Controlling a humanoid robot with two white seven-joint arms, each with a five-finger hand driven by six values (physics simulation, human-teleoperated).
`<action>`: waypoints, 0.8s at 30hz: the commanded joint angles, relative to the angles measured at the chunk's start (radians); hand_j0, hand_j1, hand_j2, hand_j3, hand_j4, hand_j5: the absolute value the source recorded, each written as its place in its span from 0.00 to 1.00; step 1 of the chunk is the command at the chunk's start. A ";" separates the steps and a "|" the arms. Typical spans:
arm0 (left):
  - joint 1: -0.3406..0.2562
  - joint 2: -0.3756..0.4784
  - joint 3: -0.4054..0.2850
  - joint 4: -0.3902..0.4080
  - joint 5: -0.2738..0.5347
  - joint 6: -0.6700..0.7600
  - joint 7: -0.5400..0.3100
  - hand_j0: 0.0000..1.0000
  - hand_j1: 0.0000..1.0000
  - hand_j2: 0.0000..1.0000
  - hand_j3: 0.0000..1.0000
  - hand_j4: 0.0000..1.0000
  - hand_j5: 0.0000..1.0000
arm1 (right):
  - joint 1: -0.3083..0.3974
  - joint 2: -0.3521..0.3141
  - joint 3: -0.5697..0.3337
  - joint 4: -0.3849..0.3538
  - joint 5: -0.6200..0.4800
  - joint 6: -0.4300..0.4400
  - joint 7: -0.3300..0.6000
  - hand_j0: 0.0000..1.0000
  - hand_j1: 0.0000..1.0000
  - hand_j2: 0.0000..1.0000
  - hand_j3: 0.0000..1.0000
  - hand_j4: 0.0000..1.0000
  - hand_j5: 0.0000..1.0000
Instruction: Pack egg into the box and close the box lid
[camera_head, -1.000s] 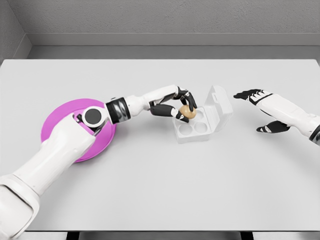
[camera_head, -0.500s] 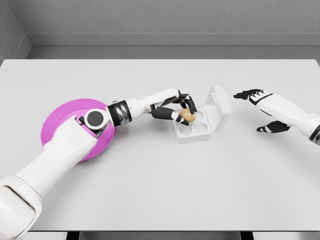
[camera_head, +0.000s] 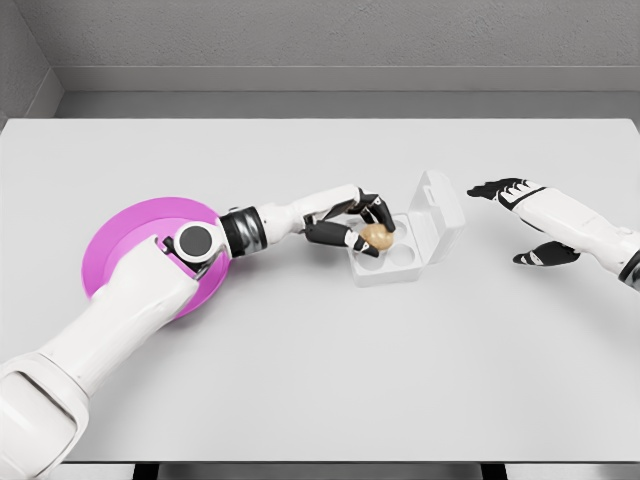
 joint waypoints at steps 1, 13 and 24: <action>0.000 0.002 0.001 -0.001 -0.003 0.001 0.000 0.54 0.54 0.54 0.54 0.54 0.54 | 0.000 -0.001 0.000 0.000 -0.006 0.002 0.000 1.00 1.00 1.00 1.00 1.00 1.00; -0.011 0.000 0.007 0.021 -0.023 0.001 0.002 0.64 0.64 0.64 0.64 0.64 0.64 | 0.000 -0.001 0.000 0.000 -0.006 0.000 0.000 1.00 1.00 1.00 1.00 1.00 1.00; -0.011 0.003 0.010 0.022 -0.045 -0.005 0.003 0.87 0.87 0.87 0.87 0.87 0.87 | 0.000 -0.001 0.000 0.000 -0.006 0.002 0.000 1.00 1.00 1.00 1.00 1.00 1.00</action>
